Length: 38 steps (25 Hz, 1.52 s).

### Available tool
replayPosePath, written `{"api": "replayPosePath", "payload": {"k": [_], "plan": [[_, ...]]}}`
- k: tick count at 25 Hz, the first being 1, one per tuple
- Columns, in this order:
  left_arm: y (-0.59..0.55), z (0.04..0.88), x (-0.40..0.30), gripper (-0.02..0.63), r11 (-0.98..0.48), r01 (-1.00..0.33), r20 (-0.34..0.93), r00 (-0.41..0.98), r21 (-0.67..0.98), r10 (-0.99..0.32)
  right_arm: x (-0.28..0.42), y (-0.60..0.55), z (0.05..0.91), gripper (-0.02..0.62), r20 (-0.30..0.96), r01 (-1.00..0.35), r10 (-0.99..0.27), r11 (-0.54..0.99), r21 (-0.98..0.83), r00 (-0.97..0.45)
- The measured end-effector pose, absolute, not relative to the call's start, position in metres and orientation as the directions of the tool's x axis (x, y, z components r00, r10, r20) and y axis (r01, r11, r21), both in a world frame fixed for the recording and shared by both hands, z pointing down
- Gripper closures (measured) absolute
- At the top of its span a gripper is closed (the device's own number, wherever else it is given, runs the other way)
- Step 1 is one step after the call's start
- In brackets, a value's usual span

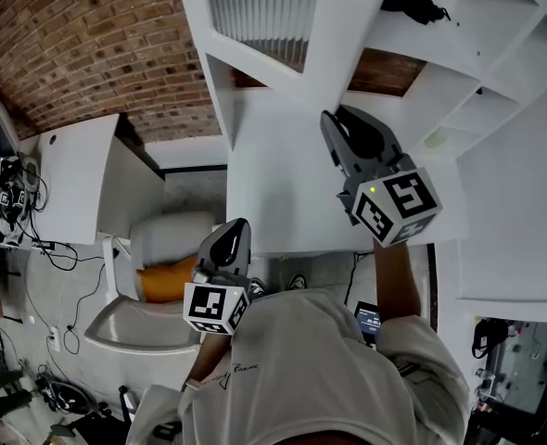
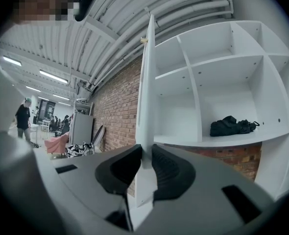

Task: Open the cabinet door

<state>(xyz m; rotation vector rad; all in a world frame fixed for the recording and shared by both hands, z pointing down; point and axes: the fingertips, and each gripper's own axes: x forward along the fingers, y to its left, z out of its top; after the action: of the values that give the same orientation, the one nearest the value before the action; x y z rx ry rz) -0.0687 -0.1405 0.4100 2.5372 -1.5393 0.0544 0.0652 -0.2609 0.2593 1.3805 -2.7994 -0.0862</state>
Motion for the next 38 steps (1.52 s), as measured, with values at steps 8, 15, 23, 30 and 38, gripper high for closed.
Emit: {"api": "replayPosePath", "payload": {"k": [8,15,23,30,38], "plan": [[-0.142,0.410,-0.068,0.588,-0.462,-0.876,0.120,0.478,0.141,-0.870,0.058,-0.254,0.259,0.523,-0.010,-0.776,-0.777,0.628,0.059,-0.629],[-0.141,0.411,-0.067,0.589,-0.457,-0.878,0.121,0.474,0.145,-0.872,0.052,-0.246,0.259,0.523,-0.013,-0.755,-0.757,0.650,0.087,-0.653],[-0.140,0.409,-0.066,0.589,-0.453,-0.879,0.115,0.471,0.148,-0.875,0.044,-0.239,0.259,0.523,-0.014,-0.733,-0.736,0.674,0.091,-0.677],[-0.139,0.408,-0.069,0.589,-0.449,-0.880,0.116,0.468,0.153,-0.876,0.036,-0.231,0.258,0.525,-0.014,-0.712,-0.714,0.696,0.095,-0.700],[-0.139,0.408,-0.070,0.589,-0.449,-0.880,0.115,0.468,0.155,-0.876,0.025,-0.223,0.257,0.523,-0.012,-0.683,-0.686,0.723,0.100,-0.728]]}}
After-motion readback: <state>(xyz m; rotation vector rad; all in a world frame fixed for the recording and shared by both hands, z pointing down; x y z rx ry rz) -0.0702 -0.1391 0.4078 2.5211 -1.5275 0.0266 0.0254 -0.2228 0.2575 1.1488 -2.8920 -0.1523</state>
